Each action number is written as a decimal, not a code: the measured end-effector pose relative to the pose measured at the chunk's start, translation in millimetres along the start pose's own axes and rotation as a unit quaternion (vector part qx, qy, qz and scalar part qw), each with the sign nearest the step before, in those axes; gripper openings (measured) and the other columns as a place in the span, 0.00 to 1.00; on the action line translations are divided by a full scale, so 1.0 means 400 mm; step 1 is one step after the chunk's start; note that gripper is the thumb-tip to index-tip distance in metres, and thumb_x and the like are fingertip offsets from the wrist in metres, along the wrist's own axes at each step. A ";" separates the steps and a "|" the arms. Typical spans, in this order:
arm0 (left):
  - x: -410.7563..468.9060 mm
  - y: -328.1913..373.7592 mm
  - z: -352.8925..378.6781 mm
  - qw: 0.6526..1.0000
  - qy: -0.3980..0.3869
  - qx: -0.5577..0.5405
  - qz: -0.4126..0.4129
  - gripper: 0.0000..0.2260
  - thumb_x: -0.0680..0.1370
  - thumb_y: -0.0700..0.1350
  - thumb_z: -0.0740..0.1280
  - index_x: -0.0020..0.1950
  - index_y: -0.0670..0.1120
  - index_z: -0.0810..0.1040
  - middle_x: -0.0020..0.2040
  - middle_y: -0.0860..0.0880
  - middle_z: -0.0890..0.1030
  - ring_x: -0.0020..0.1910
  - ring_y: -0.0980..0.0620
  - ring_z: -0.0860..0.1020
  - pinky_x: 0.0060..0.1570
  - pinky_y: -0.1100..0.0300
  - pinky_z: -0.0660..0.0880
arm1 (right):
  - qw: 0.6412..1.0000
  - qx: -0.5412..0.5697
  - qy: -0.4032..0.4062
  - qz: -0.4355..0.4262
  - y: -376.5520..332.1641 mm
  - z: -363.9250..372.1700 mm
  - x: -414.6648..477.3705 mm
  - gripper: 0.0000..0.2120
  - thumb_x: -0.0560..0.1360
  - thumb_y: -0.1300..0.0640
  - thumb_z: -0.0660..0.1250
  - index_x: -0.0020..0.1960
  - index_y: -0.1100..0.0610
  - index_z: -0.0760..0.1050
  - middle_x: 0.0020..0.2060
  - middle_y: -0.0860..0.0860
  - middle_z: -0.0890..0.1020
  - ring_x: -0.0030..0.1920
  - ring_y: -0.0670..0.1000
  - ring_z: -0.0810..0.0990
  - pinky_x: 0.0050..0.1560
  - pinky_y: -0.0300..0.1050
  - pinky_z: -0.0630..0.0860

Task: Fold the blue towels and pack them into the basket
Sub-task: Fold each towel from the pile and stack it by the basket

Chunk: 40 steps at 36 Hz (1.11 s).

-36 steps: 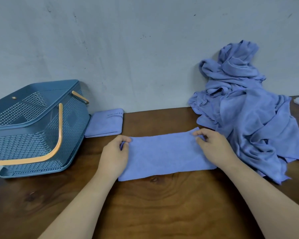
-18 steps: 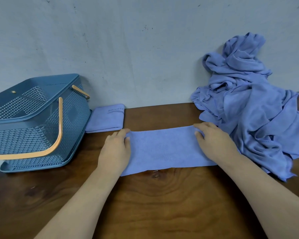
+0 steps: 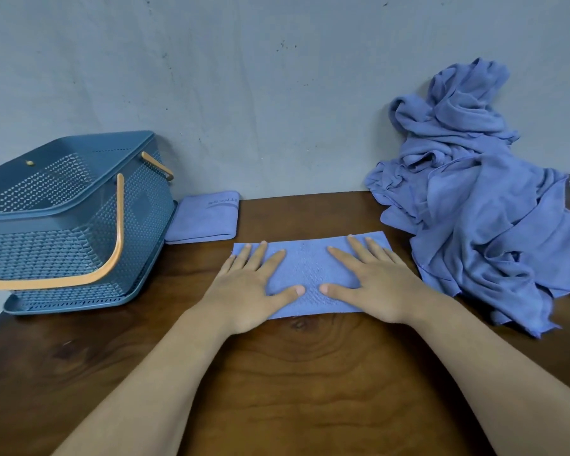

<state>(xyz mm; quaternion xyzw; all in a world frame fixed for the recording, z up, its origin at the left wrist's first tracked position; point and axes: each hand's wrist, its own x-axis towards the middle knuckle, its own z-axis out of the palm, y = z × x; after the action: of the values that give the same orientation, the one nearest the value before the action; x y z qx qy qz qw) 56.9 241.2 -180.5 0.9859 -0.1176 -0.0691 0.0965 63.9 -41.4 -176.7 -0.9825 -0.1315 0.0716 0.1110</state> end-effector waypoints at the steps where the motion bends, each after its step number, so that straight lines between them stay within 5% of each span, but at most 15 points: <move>1: 0.001 0.002 0.001 1.000 -0.002 0.001 -0.002 0.47 0.68 0.88 0.41 0.84 0.70 0.39 0.85 0.61 0.36 0.84 0.54 0.33 0.83 0.49 0.36 | 1.000 0.000 -0.001 0.005 0.001 -0.001 0.002 0.50 0.65 0.10 0.42 0.82 0.28 0.39 0.84 0.41 0.37 0.84 0.51 0.34 0.83 0.58 0.38; 15: -0.060 0.016 -0.002 0.997 -0.067 0.006 -0.025 0.52 0.63 0.90 0.44 0.81 0.71 0.31 0.83 0.59 0.27 0.81 0.51 0.25 0.82 0.40 0.35 | 0.997 -0.011 -0.068 0.014 0.012 -0.011 -0.044 0.57 0.57 0.07 0.46 0.79 0.26 0.31 0.82 0.41 0.29 0.82 0.52 0.27 0.81 0.60 0.36; 19: -0.071 0.023 -0.008 0.996 -0.089 0.004 -0.030 0.53 0.62 0.91 0.45 0.81 0.70 0.32 0.83 0.59 0.27 0.81 0.51 0.25 0.82 0.40 0.34 | 0.999 -0.012 -0.041 0.004 0.010 -0.019 -0.049 0.56 0.58 0.07 0.47 0.81 0.27 0.39 0.85 0.40 0.39 0.85 0.51 0.37 0.82 0.60 0.43; 21: -0.070 0.029 -0.019 0.998 -0.061 -0.002 -0.028 0.53 0.63 0.90 0.46 0.84 0.69 0.40 0.86 0.58 0.36 0.85 0.50 0.33 0.83 0.41 0.37 | 0.999 0.007 0.043 0.001 0.017 -0.028 -0.038 0.47 0.66 0.11 0.48 0.81 0.30 0.54 0.83 0.38 0.55 0.82 0.49 0.52 0.78 0.57 0.54; 23: -0.071 0.041 -0.023 0.999 0.033 0.010 -0.017 0.48 0.67 0.88 0.46 0.82 0.66 0.57 0.86 0.56 0.55 0.86 0.49 0.50 0.83 0.43 0.45 | 0.990 0.031 0.136 0.023 0.042 -0.034 -0.022 0.34 0.77 0.22 0.51 0.78 0.36 0.66 0.77 0.38 0.68 0.75 0.48 0.64 0.73 0.55 0.62; 26: -0.071 0.062 -0.015 0.984 0.174 0.034 -0.006 0.38 0.76 0.80 0.45 0.74 0.59 0.70 0.74 0.58 0.71 0.77 0.52 0.66 0.81 0.43 0.55 | 0.988 -0.012 0.140 0.067 0.086 -0.035 -0.002 0.26 0.84 0.37 0.54 0.78 0.44 0.69 0.76 0.42 0.71 0.75 0.50 0.67 0.73 0.56 0.64; 28: -0.063 0.069 -0.011 0.984 0.177 0.014 0.032 0.35 0.79 0.77 0.47 0.77 0.59 0.69 0.78 0.57 0.68 0.81 0.52 0.60 0.82 0.44 0.55 | 0.988 -0.020 0.129 0.083 0.102 -0.032 0.009 0.24 0.84 0.39 0.56 0.76 0.46 0.71 0.74 0.42 0.72 0.74 0.50 0.69 0.72 0.55 0.66; 33: -0.056 0.078 0.011 0.996 0.019 0.000 0.092 0.37 0.78 0.79 0.44 0.85 0.67 0.48 0.86 0.64 0.42 0.84 0.60 0.34 0.84 0.47 0.40 | 0.982 -0.014 0.162 0.096 0.105 -0.030 0.033 0.15 0.76 0.38 0.61 0.53 0.48 0.74 0.53 0.42 0.74 0.59 0.51 0.72 0.52 0.49 0.67; 36: -0.053 0.075 0.010 0.996 -0.022 0.005 0.083 0.40 0.75 0.82 0.41 0.84 0.70 0.39 0.84 0.64 0.34 0.82 0.60 0.29 0.83 0.48 0.35 | 0.981 0.024 0.153 0.112 0.099 -0.038 0.038 0.11 0.74 0.41 0.65 0.41 0.48 0.69 0.46 0.43 0.71 0.53 0.52 0.69 0.48 0.49 0.69; 40: -0.053 0.071 0.006 0.996 -0.034 0.012 0.086 0.43 0.71 0.85 0.41 0.83 0.71 0.37 0.83 0.65 0.32 0.81 0.61 0.27 0.82 0.48 0.33 | 0.969 0.130 0.175 0.116 0.099 -0.051 0.036 0.12 0.74 0.46 0.68 0.39 0.52 0.70 0.35 0.47 0.78 0.39 0.53 0.76 0.36 0.47 0.69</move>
<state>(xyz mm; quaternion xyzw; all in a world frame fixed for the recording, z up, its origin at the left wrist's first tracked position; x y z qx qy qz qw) 29.7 218.7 -174.6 0.9704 -0.2058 -0.0929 0.0860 90.8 -78.8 -168.1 -0.9654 0.0151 -0.0722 0.2500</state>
